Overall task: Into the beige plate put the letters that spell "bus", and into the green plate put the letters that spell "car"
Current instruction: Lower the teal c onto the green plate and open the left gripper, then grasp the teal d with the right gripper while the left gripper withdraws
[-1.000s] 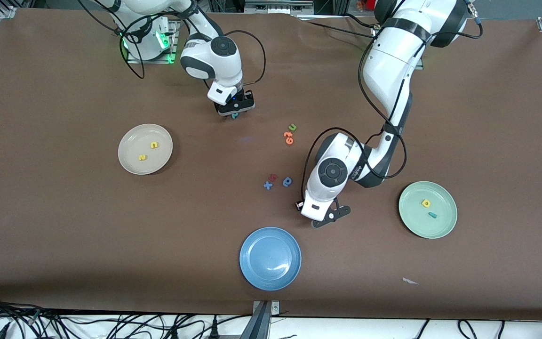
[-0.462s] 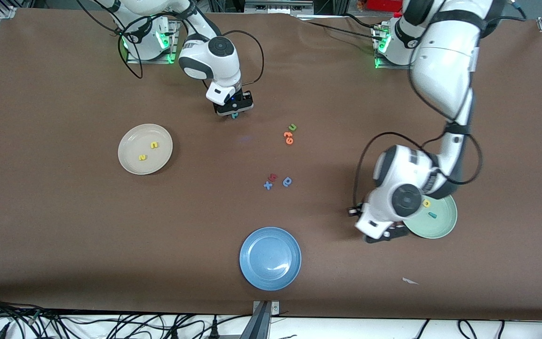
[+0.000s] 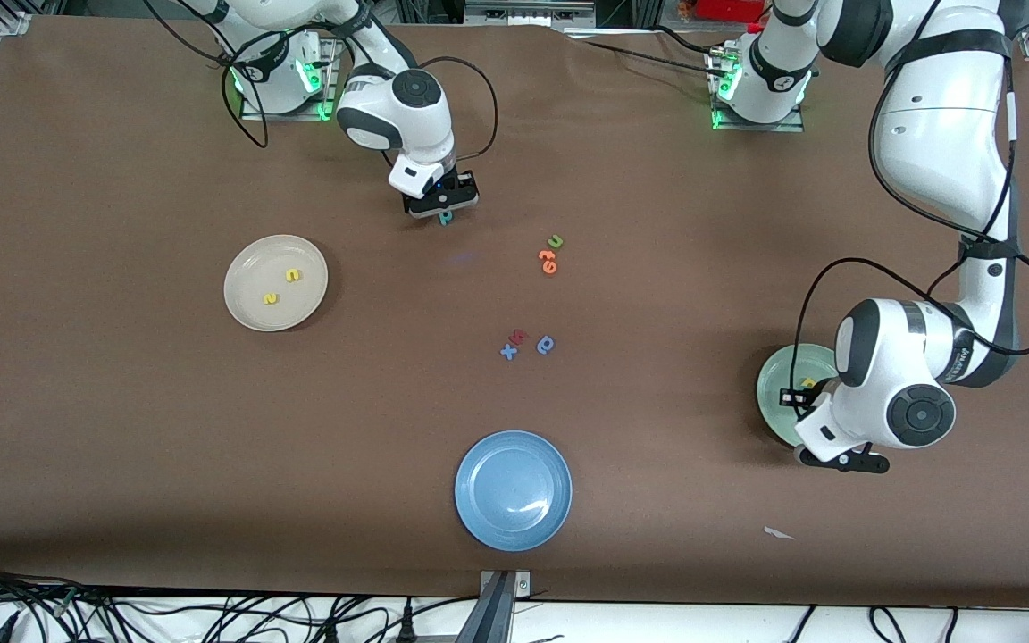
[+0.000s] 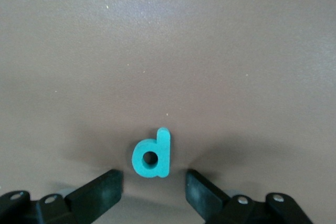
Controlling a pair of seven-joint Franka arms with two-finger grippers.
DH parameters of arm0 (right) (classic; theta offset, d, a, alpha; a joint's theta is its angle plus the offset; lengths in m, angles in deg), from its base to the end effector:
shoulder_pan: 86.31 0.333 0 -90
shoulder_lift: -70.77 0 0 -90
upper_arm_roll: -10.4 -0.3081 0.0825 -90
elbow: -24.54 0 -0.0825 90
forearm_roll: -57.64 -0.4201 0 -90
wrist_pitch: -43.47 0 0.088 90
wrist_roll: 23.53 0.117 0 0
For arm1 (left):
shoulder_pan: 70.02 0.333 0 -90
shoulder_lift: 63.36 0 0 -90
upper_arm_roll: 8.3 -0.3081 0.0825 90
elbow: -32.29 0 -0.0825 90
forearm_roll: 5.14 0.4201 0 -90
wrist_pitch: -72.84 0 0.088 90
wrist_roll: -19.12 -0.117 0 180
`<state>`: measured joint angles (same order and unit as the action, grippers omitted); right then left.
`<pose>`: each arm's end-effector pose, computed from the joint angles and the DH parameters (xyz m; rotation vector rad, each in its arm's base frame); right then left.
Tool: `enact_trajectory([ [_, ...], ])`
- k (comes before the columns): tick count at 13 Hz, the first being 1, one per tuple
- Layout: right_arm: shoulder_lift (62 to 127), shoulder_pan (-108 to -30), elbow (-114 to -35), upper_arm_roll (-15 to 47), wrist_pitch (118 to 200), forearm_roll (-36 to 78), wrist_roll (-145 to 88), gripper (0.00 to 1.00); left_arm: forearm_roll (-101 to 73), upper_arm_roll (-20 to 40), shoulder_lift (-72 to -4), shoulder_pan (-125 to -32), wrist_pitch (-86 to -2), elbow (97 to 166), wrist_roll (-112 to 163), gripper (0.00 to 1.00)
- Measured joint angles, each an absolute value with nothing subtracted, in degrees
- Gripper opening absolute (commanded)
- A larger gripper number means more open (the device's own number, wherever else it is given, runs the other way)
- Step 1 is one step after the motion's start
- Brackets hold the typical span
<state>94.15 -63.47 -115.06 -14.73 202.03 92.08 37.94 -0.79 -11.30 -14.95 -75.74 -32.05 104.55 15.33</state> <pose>0.2886 0.3892 0.1038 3.0871 0.4617 0.0599 0.7409 -0.0361 0.1971 -2.9951 0.2333 0.4165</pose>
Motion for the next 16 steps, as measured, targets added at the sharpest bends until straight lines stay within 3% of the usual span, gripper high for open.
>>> enact_trajectory([
  [5, 94.2, -63.5, -115.2, -14.5, 202.8, 93.5, 37.9, 0.65, -0.5, -11.5, -15.3, -75.5, -31.4, 104.0, 11.7, 1.0],
  [7, 94.3, -63.5, -115.3, -14.3, 203.2, 93.9, 37.9, 0.61, -1.5, -11.6, -16.9, -74.0, -31.4, 103.4, 11.8, 1.0],
  [12, 94.5, -63.5, -115.3, -13.7, 203.9, 94.4, 37.9, 0.51, -5.2, -11.6, -23.7, -71.0, -28.3, 103.0, 12.4, 1.0],
  [16, 94.8, -63.5, -114.9, -13.5, 203.9, 94.5, 37.9, 0.5, -5.2, -11.6, -30.7, -68.8, -26.9, 105.9, 11.3, 1.0],
])
